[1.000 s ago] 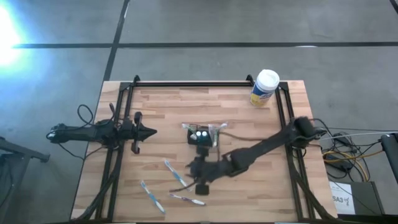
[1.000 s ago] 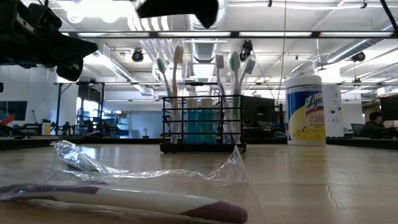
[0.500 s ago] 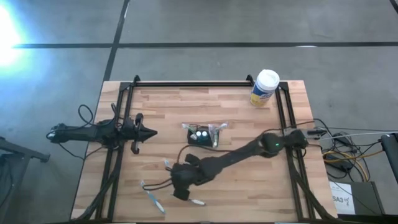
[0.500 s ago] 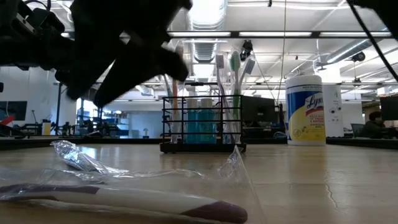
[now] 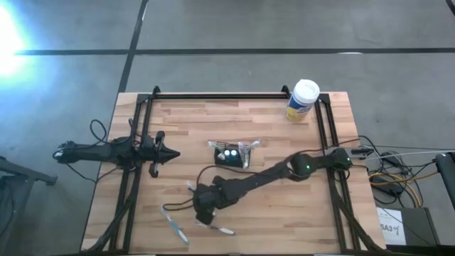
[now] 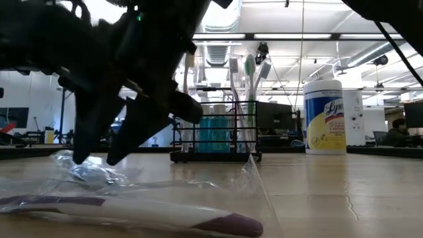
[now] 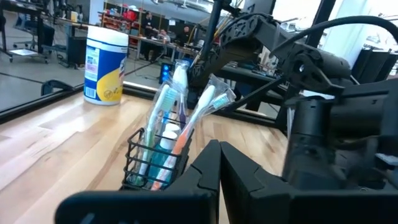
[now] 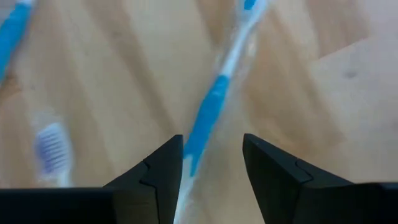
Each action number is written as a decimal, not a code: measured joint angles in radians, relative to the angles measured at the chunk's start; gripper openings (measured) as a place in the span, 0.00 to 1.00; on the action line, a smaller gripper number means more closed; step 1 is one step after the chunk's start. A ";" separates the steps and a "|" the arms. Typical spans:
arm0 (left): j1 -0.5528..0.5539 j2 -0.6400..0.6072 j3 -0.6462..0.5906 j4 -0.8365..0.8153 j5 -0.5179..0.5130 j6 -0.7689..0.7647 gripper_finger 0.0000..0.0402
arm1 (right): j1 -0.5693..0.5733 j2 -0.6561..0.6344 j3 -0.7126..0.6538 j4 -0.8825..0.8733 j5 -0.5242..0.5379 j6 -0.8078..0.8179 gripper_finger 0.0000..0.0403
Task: Pick & Place toothbrushing station
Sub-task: Put the top blue toothbrush into the black mesh organizer
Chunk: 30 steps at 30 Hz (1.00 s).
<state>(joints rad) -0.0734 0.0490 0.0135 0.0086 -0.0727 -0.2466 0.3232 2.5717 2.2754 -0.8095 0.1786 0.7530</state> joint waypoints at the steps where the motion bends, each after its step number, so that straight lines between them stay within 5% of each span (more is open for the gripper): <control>1: 0.000 0.000 0.000 0.000 0.000 0.000 0.02 | 0.002 0.000 0.000 0.002 -0.003 -0.001 0.42; 19: 0.000 0.000 -0.001 -0.001 0.000 -0.005 0.02 | 0.012 -0.005 -0.088 0.045 0.003 -0.025 0.41; 30: 0.000 0.000 -0.002 -0.001 0.002 -0.002 0.02 | 0.023 -0.006 -0.067 0.031 0.011 -0.158 0.06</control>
<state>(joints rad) -0.0734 0.0494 0.0116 0.0077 -0.0711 -0.2489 0.3461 2.5657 2.2087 -0.7781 0.1899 0.5951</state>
